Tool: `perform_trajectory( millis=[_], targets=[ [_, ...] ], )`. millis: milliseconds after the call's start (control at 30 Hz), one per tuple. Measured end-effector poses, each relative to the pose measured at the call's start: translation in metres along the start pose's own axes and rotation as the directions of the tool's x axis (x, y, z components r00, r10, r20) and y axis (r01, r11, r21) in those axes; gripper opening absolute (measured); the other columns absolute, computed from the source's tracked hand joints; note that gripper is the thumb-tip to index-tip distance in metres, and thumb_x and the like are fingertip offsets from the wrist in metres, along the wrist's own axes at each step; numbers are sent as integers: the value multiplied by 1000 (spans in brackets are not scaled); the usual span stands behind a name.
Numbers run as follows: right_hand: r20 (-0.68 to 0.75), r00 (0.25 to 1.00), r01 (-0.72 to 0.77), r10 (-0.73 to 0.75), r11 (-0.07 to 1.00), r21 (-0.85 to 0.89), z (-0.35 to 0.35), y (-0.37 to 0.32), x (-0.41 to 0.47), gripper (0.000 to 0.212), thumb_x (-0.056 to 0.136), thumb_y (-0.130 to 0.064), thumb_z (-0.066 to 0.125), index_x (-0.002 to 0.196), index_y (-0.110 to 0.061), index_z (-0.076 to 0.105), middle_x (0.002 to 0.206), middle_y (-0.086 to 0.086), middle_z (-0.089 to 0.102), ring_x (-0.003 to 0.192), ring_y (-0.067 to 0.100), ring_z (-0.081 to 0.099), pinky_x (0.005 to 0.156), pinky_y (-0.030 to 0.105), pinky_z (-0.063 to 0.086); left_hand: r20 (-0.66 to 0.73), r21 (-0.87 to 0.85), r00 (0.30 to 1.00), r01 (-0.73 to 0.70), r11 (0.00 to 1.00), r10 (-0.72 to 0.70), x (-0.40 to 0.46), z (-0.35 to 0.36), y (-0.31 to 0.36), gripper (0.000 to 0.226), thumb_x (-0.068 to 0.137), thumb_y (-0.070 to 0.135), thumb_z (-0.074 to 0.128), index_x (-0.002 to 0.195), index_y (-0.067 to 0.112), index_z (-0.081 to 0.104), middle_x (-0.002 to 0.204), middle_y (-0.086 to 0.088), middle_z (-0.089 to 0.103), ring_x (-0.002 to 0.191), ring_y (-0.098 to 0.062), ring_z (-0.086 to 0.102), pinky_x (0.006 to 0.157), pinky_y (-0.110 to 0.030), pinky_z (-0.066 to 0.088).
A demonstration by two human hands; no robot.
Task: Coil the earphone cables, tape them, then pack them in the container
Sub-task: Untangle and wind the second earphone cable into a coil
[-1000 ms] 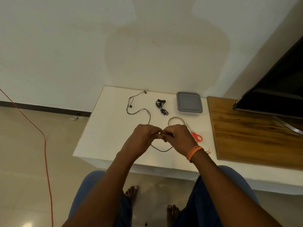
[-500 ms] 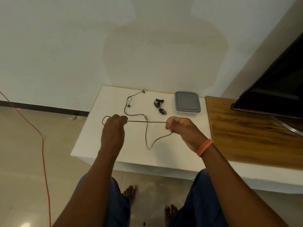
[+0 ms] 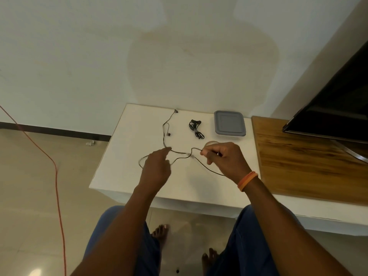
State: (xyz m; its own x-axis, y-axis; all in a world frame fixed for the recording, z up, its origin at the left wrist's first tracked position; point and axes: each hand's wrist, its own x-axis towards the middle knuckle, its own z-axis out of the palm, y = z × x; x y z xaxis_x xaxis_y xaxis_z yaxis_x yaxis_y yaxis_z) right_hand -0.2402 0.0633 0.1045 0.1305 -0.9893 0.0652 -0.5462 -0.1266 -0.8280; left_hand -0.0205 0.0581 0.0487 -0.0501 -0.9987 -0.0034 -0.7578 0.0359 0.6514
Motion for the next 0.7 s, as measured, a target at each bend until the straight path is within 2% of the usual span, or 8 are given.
perform_trajectory(
  millis=[67, 133, 200, 300, 433, 533, 633, 700],
  targets=[
    [40, 997, 65, -60, 990, -127, 8, 2, -2, 14, 90, -20, 65, 83, -22, 77, 70, -3, 71, 71, 10, 64, 73, 28, 51, 8, -106, 996, -92, 990, 93, -7, -2, 17, 52, 92, 6, 58, 143, 17, 49, 140, -7, 56, 109, -31, 64, 101, -37, 48],
    [68, 990, 129, -119, 981, -148, 12, 1, -2, 13, 91, -18, 65, 88, -15, 77, 71, -3, 70, 69, 6, 62, 69, 23, 51, 14, -215, 981, -186, 959, 194, -11, -5, 35, 49, 94, 11, 61, 141, 21, 51, 141, -2, 56, 91, -19, 70, 89, -29, 55],
    [81, 981, 189, -179, 970, -150, 13, -5, -2, 13, 90, -17, 65, 88, -14, 77, 71, -7, 68, 67, 4, 61, 68, 19, 50, 8, -256, 958, -274, 927, 285, -11, -8, 44, 34, 94, 6, 62, 125, 16, 66, 120, -5, 69, 68, -5, 67, 71, -13, 52],
    [77, 988, 139, -132, 985, -101, 8, -8, -3, 10, 87, -19, 69, 87, -15, 78, 69, -8, 70, 67, 8, 63, 66, 18, 51, 1, -226, 941, -330, 916, 339, -7, -12, 40, 26, 89, -3, 62, 109, 9, 75, 90, -8, 74, 63, -3, 62, 66, -8, 48],
    [124, 988, -98, 91, 994, 47, -12, -5, -4, 13, 87, -19, 69, 84, -8, 76, 66, 2, 68, 52, 5, 55, 52, 18, 46, -174, -399, 984, -108, 910, 41, 2, -28, 20, 42, 83, -16, 55, 116, 4, 71, 94, -14, 74, 64, -11, 67, 68, -20, 57],
    [99, 986, -151, 138, 979, 139, -26, -4, -5, 16, 89, -15, 67, 85, -1, 74, 63, 2, 65, 49, 2, 51, 51, 15, 45, -307, -401, 941, 8, 916, -142, 4, -38, 1, 36, 90, -11, 55, 119, 5, 69, 95, -11, 73, 67, -11, 69, 69, -18, 58],
    [124, 978, -176, 168, 982, 61, -31, 1, -5, 14, 86, -21, 70, 85, -7, 75, 63, 0, 66, 52, -1, 56, 53, 12, 45, -389, -469, 861, 121, 875, -328, 6, -43, -13, 27, 96, 3, 56, 119, 6, 70, 92, -9, 73, 62, -14, 70, 68, -33, 62],
    [141, 971, -209, 194, 972, 106, -32, 2, -6, 12, 85, -22, 71, 83, -11, 75, 61, -3, 65, 53, 0, 55, 53, 14, 46, -373, -412, 860, 184, 893, -349, 5, -44, -19, 25, 97, 10, 58, 119, 8, 70, 96, -10, 74, 51, -8, 67, 61, -23, 58]
  ],
)
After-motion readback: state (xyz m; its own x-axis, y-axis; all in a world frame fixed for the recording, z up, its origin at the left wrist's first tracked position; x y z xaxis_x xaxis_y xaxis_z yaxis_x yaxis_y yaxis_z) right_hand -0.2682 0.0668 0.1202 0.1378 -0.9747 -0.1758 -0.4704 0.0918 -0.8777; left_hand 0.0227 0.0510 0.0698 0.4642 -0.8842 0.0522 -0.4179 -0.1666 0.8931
